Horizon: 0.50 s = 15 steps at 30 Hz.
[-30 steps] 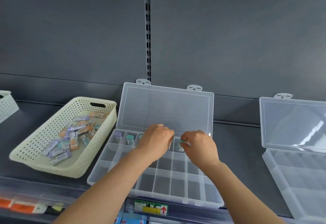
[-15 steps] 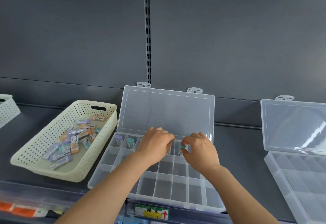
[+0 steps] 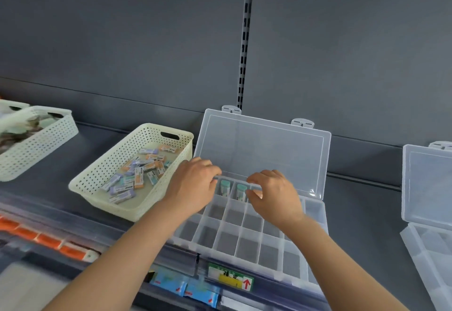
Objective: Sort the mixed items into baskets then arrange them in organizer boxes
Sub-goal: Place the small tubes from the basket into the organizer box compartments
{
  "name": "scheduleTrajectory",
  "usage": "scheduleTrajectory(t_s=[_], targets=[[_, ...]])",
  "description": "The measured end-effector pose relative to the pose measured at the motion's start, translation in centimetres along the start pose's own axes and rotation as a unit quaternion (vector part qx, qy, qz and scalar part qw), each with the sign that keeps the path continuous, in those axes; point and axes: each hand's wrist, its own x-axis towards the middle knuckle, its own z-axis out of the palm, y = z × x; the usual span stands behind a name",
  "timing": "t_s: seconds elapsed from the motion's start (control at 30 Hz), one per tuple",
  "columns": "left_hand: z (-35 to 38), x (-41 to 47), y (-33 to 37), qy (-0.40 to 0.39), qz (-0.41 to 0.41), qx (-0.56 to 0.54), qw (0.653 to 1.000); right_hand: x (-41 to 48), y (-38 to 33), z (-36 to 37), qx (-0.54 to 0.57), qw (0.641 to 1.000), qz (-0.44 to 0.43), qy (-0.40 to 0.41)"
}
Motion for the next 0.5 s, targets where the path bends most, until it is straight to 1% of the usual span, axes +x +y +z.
scheduleTrajectory(t_s=[0.1,0.2,0.3,0.37,0.5], targets=[[-1.4,-1.5,-3.1,-0.019,-0.054,0.037,0.998,1.3,-2.5,0.6,0.014,0.999,-0.036,-0.012],[-2.6,-3.3,-7.1,-0.05,-0.123,0.087,0.987,3.0,-5.9,1.9,0.023,0.996,-0.082,-0.034],[-3.3,-4.6,-10.9,-0.144,-0.184,0.126,0.964,4.8,-9.5,3.5,0.02,0.991,-0.118,-0.058],[-3.5,-5.0,-13.3,-0.212,-0.205,0.14,0.945,6.1,-11.8,4.7,0.014,0.987,-0.138,-0.078],[-3.0,-5.2,-17.4,-0.277,-0.236,0.103,0.926,8.7,-16.0,7.1,-0.021,0.978,-0.173,-0.117]])
